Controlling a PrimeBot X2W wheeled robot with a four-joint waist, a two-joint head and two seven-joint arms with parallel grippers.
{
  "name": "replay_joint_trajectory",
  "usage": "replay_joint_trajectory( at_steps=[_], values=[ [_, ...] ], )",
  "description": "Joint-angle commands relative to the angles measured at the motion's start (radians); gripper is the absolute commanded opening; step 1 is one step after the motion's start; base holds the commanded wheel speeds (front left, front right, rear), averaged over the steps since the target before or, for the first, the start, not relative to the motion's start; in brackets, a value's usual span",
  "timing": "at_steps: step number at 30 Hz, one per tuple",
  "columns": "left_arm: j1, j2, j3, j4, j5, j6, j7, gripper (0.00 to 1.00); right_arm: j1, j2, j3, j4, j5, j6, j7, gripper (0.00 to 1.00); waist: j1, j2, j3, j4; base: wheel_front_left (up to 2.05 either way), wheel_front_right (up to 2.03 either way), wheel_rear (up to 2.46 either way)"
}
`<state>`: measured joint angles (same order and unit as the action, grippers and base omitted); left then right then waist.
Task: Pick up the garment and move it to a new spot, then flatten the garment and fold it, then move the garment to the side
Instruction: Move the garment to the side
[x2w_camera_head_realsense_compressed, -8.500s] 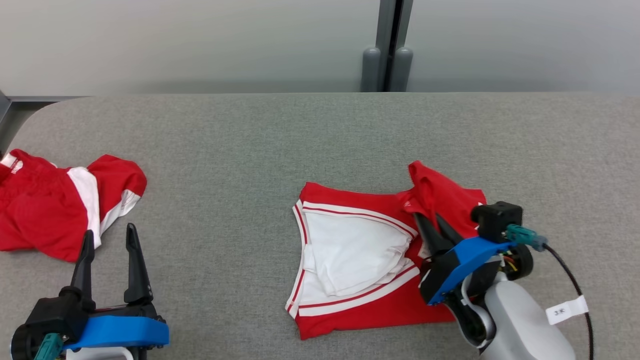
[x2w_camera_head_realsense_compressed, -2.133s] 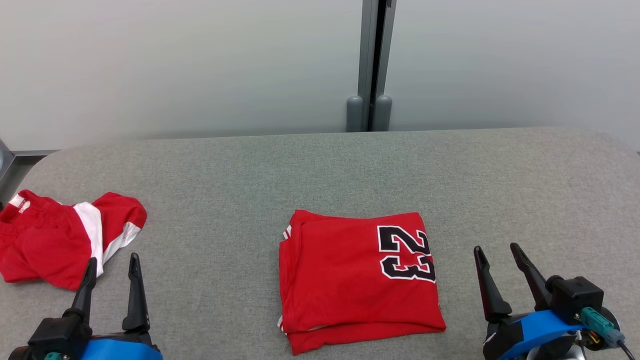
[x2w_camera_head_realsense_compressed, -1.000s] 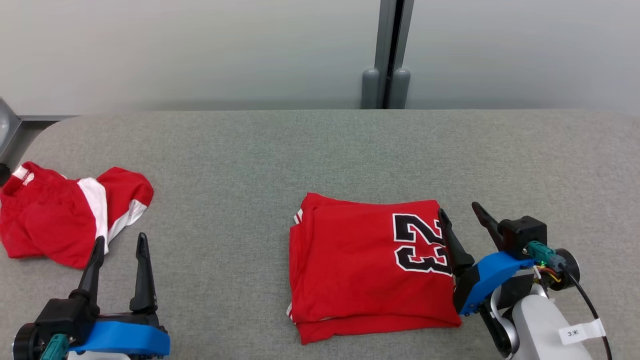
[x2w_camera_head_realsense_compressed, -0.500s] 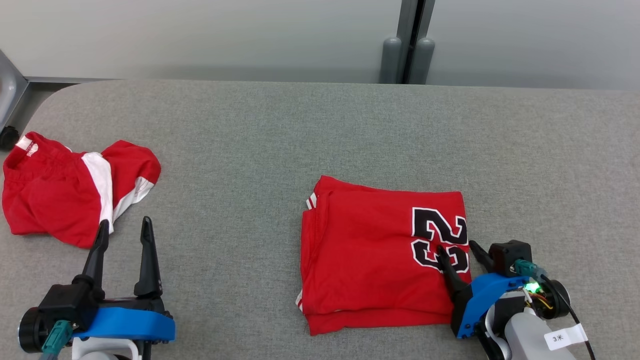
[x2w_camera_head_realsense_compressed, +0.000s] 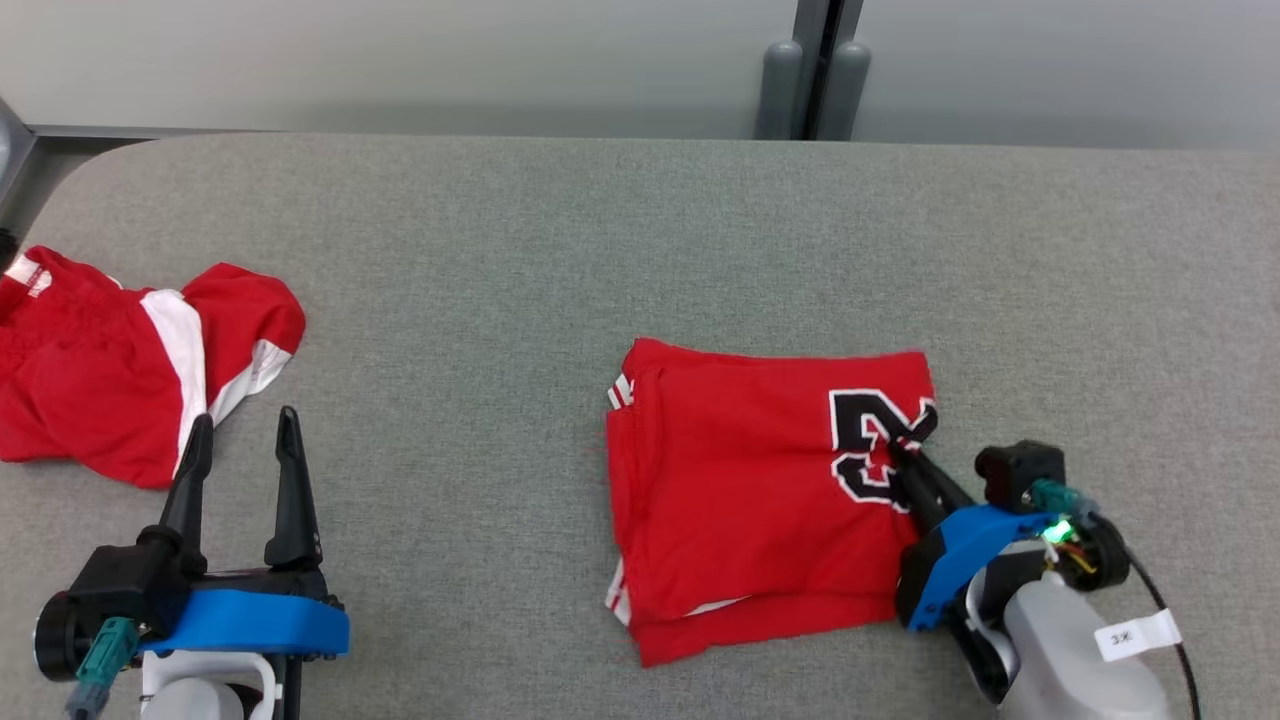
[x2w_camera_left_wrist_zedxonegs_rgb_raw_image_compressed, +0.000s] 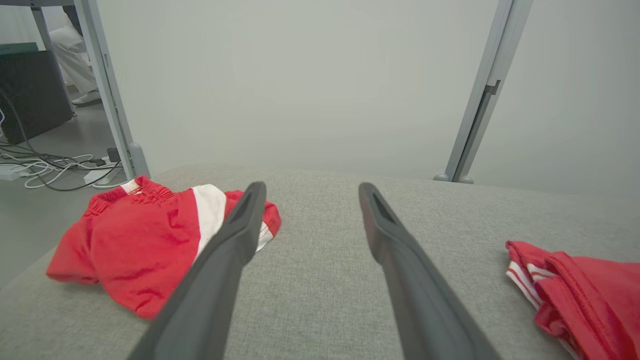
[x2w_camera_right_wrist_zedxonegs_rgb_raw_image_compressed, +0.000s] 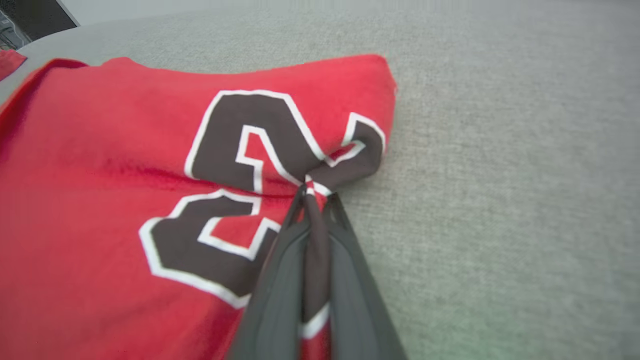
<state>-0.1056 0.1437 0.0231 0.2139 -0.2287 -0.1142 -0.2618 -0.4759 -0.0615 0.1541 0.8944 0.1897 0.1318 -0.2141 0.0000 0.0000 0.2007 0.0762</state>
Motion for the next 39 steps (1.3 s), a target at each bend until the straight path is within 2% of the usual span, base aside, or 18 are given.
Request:
replay_joint_trajectory(
  at_steps=[1,11,16,22,30,39],
  values=[
    [-0.016,-0.003,0.005,-0.005,0.002,-0.002,-0.004,1.00,-0.021,-0.022,-0.008,0.003,-0.008,-0.002,-0.006,0.00,0.0000,0.0000,0.004,-0.001,0.00,0.00,0.00],
    [-0.096,-0.008,0.018,-0.055,0.002,-0.013,-0.003,1.00,-0.135,-0.130,-0.093,-0.066,-0.069,-0.002,-0.012,0.00,0.0000,0.0000,0.132,-0.087,0.00,0.00,0.00],
    [-0.132,0.014,0.023,-0.090,0.007,-0.017,-0.004,1.00,-0.163,-0.174,-0.146,-0.128,-0.081,-0.002,-0.010,0.00,0.0000,0.0000,0.205,-0.154,0.00,0.00,0.00],
    [-0.166,0.045,0.032,-0.128,0.007,-0.016,-0.004,1.00,-0.149,-0.218,-0.230,-0.217,-0.096,-0.001,0.008,0.00,0.0000,0.0000,0.265,-0.204,0.00,0.00,0.00],
    [-0.180,0.067,0.028,-0.156,0.002,-0.017,-0.004,1.00,-0.223,-0.217,-0.237,-0.345,-0.143,-0.001,0.083,0.00,0.0000,0.0000,0.305,-0.213,0.00,0.00,0.00],
    [-0.214,0.075,0.007,-0.163,-0.014,-0.017,-0.003,1.00,-0.393,-0.331,-0.282,-0.321,-0.180,-0.001,0.180,0.00,0.0000,0.0000,0.361,-0.162,0.00,0.00,0.00]
  ],
)
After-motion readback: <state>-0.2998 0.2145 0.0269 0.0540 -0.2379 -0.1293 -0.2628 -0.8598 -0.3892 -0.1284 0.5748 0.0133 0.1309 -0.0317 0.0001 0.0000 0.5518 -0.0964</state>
